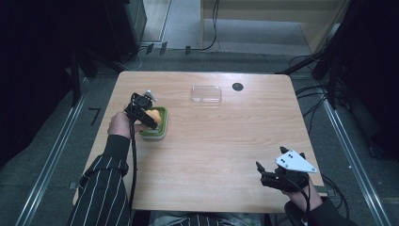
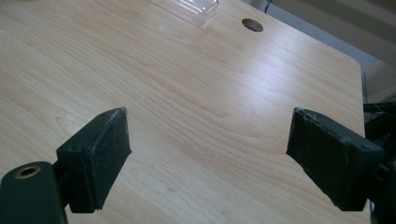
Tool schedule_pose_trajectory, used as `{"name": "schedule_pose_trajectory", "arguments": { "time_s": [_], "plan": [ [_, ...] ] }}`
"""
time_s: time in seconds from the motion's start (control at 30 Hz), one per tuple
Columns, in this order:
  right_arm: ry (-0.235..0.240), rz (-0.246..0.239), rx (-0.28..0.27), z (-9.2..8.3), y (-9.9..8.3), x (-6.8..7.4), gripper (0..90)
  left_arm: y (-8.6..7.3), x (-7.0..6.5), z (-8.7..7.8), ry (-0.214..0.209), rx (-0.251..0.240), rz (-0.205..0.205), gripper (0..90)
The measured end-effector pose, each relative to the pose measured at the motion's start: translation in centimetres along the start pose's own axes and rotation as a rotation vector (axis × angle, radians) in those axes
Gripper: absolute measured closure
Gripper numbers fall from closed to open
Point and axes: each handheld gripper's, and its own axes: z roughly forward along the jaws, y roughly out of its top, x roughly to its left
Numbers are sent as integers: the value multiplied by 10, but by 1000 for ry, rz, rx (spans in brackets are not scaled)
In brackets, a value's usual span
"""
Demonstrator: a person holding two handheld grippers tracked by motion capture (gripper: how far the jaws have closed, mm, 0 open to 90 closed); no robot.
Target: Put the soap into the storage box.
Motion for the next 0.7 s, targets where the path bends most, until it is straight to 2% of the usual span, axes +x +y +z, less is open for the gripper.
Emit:
{"name": "schedule_pose_trajectory", "arguments": {
  "time_s": [0.2,0.5,0.7],
  "plan": [
    [-1,0,0,0,0,0,137,5,1,7,10,21,-2,395],
    [-1,0,0,0,0,0,137,11,-2,17,51,49,2,395],
    [-1,-1,0,0,0,0,137,11,-1,19,59,61,-5,394]
  ]
}}
